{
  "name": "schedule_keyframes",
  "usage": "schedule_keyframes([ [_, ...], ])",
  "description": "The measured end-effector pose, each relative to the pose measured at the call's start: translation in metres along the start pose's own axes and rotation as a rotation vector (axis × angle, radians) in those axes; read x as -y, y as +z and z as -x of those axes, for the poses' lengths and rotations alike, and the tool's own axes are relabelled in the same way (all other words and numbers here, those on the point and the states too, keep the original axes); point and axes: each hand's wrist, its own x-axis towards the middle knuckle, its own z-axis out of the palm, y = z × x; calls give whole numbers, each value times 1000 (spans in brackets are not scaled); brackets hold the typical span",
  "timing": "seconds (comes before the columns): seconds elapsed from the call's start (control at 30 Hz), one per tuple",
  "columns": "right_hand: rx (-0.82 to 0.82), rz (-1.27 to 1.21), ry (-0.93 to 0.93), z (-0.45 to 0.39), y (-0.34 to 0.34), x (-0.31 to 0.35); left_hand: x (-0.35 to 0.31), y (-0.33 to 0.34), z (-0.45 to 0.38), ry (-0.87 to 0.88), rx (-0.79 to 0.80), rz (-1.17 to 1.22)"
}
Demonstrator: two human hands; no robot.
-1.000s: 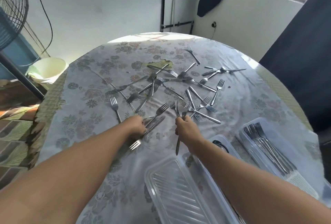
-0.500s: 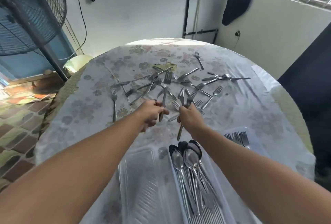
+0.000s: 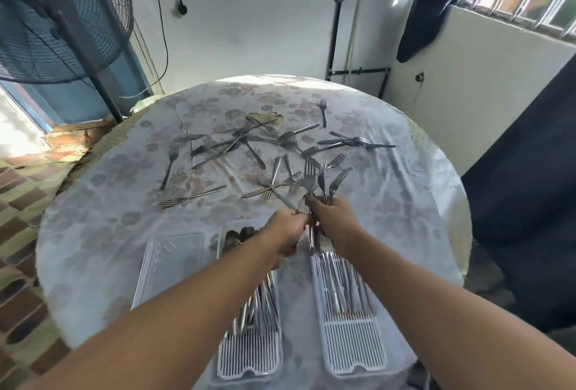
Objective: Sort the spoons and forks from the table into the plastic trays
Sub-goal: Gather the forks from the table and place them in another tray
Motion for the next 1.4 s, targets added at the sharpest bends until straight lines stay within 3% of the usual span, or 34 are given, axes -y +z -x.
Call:
schedule_keyframes([
  [0.17,-89,43,71,17,-31,-29,14,35,-1,93,-276,89],
  [0.4,-42,270,64,37,-50,-65,33,67,9,191,-295,-143],
  [0.5,-40,305,36,44,-44,-75,43,68,13,289,-211,-127],
  [0.7,-40,446,71,58,-42,-92,57,50,9,343,-192,-531],
  [1.0,-19,438,35,63,-35,-96,69,54,8,524,-294,-1191],
  [1.4,-29,643,23,67,-33,-108,65,58,9,571,-295,-1610],
])
